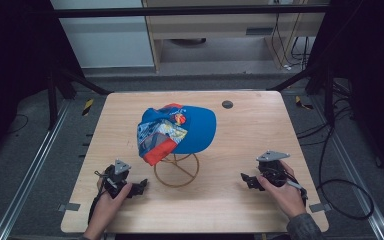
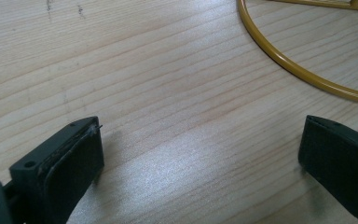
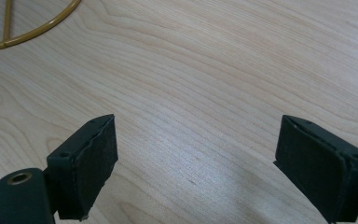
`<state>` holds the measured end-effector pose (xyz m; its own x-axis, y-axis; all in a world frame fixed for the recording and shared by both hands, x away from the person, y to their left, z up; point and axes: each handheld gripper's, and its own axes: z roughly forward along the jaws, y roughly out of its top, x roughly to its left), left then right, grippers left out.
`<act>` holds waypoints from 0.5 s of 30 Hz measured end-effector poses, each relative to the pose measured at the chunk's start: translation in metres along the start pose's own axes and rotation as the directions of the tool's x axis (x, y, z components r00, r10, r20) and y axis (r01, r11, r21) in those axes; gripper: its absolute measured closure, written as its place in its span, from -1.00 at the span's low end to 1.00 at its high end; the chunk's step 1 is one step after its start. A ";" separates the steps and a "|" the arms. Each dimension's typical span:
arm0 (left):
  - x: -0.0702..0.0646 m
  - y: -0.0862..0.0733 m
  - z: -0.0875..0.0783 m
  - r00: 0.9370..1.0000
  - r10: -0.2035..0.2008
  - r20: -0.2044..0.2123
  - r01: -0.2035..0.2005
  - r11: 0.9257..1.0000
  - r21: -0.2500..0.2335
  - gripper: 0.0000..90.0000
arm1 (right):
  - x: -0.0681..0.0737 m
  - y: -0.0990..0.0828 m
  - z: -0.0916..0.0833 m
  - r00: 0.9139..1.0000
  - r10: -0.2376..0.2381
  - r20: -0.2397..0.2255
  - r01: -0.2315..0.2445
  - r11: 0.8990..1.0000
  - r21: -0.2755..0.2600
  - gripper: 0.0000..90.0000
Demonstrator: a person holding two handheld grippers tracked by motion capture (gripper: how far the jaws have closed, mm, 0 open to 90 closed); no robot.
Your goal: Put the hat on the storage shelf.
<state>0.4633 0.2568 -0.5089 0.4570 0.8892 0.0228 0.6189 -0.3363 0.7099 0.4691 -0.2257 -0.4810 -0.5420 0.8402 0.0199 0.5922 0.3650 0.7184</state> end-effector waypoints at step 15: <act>0.000 0.000 0.000 1.000 0.000 0.000 0.000 1.000 0.000 -1.00 | 0.004 -0.017 0.020 0.997 0.041 0.065 -0.042 0.999 0.014 -0.79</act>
<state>0.4633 0.2568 -0.5089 0.4570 0.8892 0.0229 0.6188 -0.3363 0.7100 0.4687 -0.2204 -0.5069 -0.4779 0.8784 0.0040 0.6225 0.3354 0.7071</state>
